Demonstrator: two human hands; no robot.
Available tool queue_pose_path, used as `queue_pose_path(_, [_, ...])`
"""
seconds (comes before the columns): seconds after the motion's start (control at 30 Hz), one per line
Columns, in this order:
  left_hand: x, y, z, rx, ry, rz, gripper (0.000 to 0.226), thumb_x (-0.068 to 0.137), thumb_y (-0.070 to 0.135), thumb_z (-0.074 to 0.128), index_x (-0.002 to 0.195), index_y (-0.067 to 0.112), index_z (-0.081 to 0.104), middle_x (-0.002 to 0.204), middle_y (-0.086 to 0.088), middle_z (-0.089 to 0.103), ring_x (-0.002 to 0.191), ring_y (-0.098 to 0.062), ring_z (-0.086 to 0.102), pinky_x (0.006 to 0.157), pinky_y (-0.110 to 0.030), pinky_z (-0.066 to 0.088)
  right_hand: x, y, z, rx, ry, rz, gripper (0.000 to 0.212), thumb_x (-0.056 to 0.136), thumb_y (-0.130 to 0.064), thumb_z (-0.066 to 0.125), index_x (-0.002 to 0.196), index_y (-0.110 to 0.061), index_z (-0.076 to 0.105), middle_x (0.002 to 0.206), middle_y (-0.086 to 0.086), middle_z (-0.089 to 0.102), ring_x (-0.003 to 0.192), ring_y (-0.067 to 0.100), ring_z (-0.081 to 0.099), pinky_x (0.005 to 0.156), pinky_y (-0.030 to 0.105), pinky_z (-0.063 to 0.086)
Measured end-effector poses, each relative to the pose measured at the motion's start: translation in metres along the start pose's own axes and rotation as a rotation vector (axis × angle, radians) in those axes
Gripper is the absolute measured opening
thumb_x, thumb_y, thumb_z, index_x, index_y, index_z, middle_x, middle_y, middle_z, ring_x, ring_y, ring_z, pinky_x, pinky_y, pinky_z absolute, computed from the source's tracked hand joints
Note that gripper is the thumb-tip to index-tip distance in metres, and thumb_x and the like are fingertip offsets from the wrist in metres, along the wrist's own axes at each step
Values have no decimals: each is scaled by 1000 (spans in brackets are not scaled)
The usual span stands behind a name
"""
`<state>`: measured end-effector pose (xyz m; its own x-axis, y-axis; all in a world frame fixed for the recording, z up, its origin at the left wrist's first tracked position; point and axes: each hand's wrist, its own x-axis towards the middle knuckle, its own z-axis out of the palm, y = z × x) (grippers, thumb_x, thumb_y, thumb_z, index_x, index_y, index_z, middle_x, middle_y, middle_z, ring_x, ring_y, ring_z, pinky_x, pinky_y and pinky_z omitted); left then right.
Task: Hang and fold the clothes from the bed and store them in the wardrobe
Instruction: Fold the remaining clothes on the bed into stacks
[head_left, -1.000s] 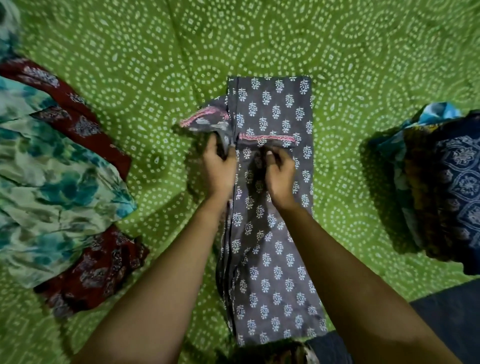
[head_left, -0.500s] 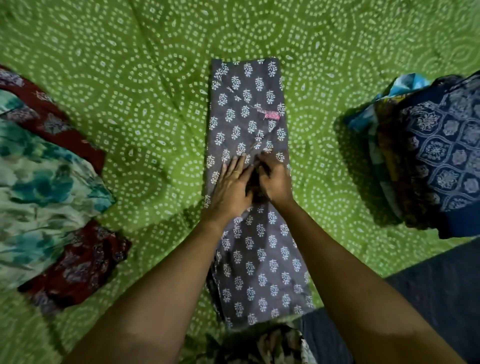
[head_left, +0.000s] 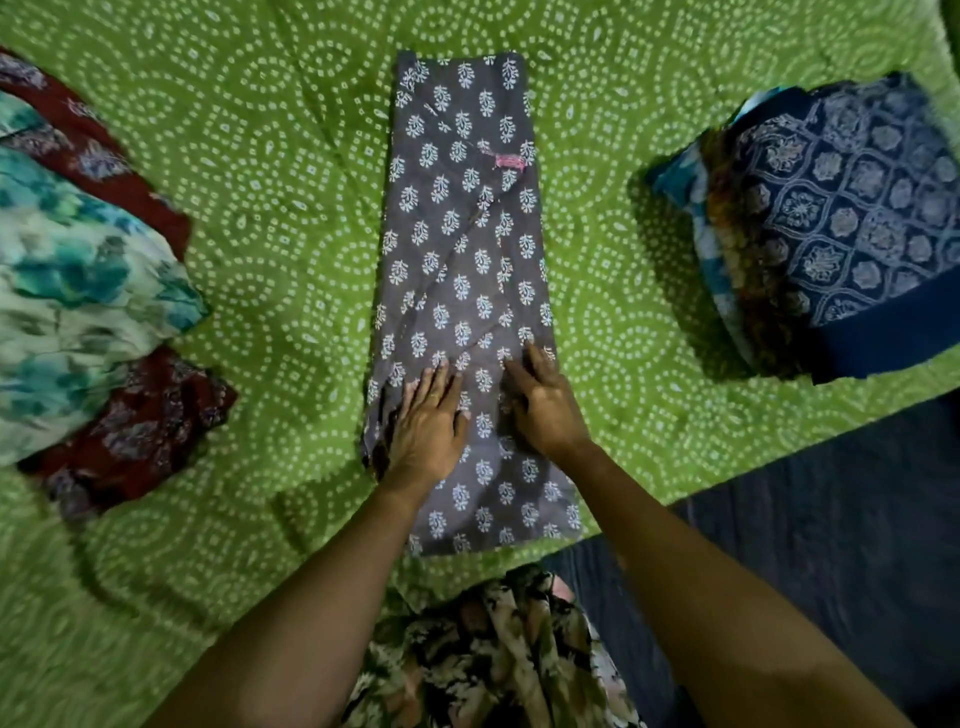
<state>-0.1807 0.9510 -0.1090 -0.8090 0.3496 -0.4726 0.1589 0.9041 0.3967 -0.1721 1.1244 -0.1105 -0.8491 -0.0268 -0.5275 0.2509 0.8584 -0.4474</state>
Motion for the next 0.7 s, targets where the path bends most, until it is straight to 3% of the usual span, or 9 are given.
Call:
queue_pose_path(0.07, [-16,4,3,-80,81,-33,46,93,22,41,136,6,45,148,-10,36,139,-27,28,115,-36,15,-18,6,3,73,45,32,55,83,-6,58,137,-10,46,151,22,23,137,38,28,114,38,26])
queue_pose_path(0.17, [-39,12,4,-142,345,-236,32,76,5,61,108,0,63,115,-23,59,106,-39,53,93,-41,41,-39,7,4,228,171,217,60,77,-1,64,134,-4,44,133,23,35,121,38,42,105,28,30])
queue_pose_path(0.27, [-59,17,3,-335,467,-677,54,68,13,74,115,-3,53,115,-28,49,108,-42,45,93,-42,32,-51,17,8,447,218,475,65,71,-8,77,126,2,42,118,23,46,109,35,49,91,28,37])
queue_pose_path(0.37, [-70,9,16,-677,377,-977,80,62,22,84,125,-6,44,124,-30,48,116,-41,46,98,-40,34,-60,22,9,622,118,562,41,69,-12,82,99,-3,57,89,9,60,86,23,59,75,29,43])
queue_pose_path(0.43, [-71,1,24,-893,371,-953,76,53,23,89,115,-1,51,114,-25,60,104,-36,59,90,-39,45,-62,22,10,673,65,556,26,68,-13,82,78,-13,59,76,5,61,73,18,58,72,34,48])
queue_pose_path(0.53, [-73,-8,32,-1094,357,-934,58,56,5,87,103,7,52,107,-25,64,89,-25,62,85,-43,51,-67,22,12,765,50,518,31,70,-7,80,62,-19,53,62,5,59,57,16,54,63,35,45])
queue_pose_path(0.6, [-77,-8,29,-1271,389,-898,62,62,-12,77,102,17,40,112,-24,59,90,-24,58,86,-46,52,-72,26,12,786,16,482,23,69,-6,80,77,-13,60,75,9,65,69,22,60,67,38,50])
queue_pose_path(0.63, [-81,-7,29,-1342,404,-859,66,64,-17,73,104,18,33,113,-23,56,91,-25,57,83,-43,53,-75,26,12,808,-33,465,30,68,-4,81,92,-7,62,88,11,68,79,24,64,71,38,54])
queue_pose_path(0.7, [-91,-4,27,-1423,397,-806,72,67,-23,67,110,18,25,108,-17,55,86,-20,57,67,-28,56,-82,27,14,879,-105,476,42,69,2,79,108,4,61,107,17,67,92,24,64,79,38,56])
